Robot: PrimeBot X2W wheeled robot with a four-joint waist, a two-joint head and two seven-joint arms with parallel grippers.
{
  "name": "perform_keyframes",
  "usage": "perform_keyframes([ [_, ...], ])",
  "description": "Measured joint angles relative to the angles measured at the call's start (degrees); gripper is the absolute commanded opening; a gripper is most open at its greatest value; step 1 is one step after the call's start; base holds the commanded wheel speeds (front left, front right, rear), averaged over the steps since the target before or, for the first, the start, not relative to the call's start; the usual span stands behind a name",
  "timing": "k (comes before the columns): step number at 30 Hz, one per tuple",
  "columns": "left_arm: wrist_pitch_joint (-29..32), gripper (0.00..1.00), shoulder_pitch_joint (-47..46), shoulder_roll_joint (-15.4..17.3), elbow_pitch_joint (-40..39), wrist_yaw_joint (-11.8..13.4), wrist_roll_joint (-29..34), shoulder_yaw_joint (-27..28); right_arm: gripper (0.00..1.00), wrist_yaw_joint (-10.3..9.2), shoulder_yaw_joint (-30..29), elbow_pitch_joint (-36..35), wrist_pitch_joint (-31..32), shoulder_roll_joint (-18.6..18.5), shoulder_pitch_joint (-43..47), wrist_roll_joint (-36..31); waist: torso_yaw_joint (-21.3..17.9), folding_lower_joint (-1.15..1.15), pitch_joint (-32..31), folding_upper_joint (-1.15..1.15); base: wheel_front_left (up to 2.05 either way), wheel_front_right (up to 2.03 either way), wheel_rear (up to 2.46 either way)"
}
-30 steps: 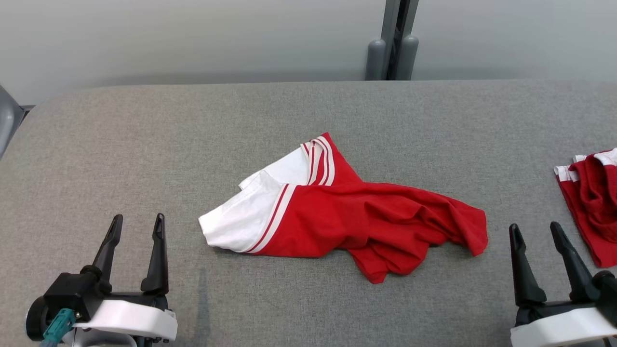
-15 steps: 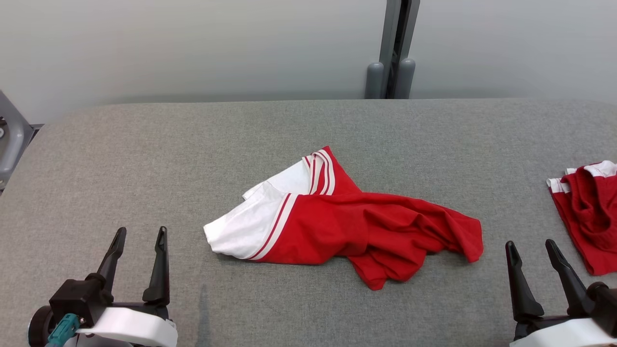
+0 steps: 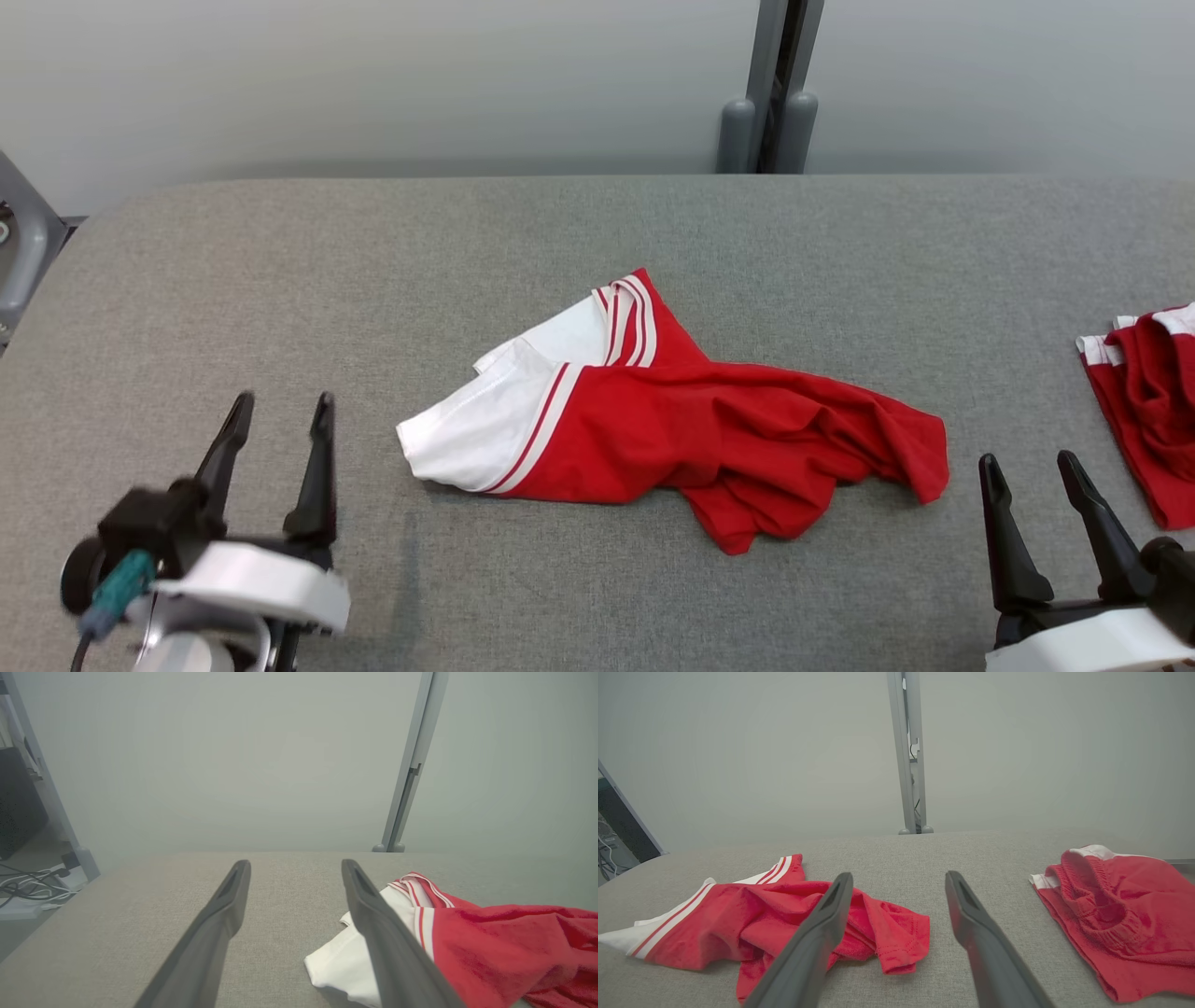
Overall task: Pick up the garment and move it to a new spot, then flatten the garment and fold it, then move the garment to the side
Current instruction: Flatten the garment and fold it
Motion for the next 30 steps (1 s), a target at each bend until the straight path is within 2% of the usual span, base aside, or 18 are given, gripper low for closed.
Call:
perform_keyframes([
  [5,7.05,1.0,-8.36,-0.42,4.2,-4.9,-3.01,-2.91,1.0,0.0,0.91,-0.29,0.25,0.01,-1.67,-0.08,-0.55,0.0,2.2,0.0,0.0,0.0,0.0],
  [9,12.68,1.0,-14.16,-0.92,12.28,-9.1,-6.12,-4.46,1.0,0.0,2.05,-0.12,0.24,0.01,-3.19,-0.15,-1.75,0.0,4.09,0.0,0.0,0.0,0.0],
  [10,12.68,1.0,-14.16,-0.92,12.28,-9.1,-6.12,-4.46,1.0,0.0,2.05,-0.12,0.24,0.01,-3.19,-0.15,-1.75,0.0,4.09,0.0,0.0,0.0,0.0],
  [18,18.64,1.0,-19.13,-1.92,27.28,-13.24,-9.78,-5.67,1.0,0.0,2.98,0.98,-0.62,0.02,-4.88,-0.15,-4.34,0.0,7.33,0.0,0.0,0.0,0.0],
  [26,19.59,0.99,-20.95,-2.71,33.29,-14.73,-11.49,-5.91,1.0,0.0,2.79,1.69,-1.12,0.12,-5.55,-0.15,-4.57,0.0,8.88,0.0,0.0,0.0,0.0],
  [27,19.59,0.44,-21.2,-2.74,33.65,-14.86,-11.5,-6.12,1.0,0.0,2.77,1.71,-1.13,0.12,-5.58,-0.16,-4.54,0.0,8.94,0.0,0.0,0.0,0.0],
  [28,19.39,0.0,-21.36,-2.7,34.01,-15.08,-11.5,-6.22,1.0,0.0,2.8,1.78,-1.13,0.13,-5.59,-0.16,-4.53,0.0,9.0,0.0,0.0,0.0,0.0],
  [30,18.85,0.0,-21.53,-2.67,34.64,-15.32,-11.5,-6.53,1.0,0.0,2.85,1.91,-1.13,0.15,-5.78,-0.19,-4.53,0.0,8.96,0.0,0.0,0.0,0.0],
])
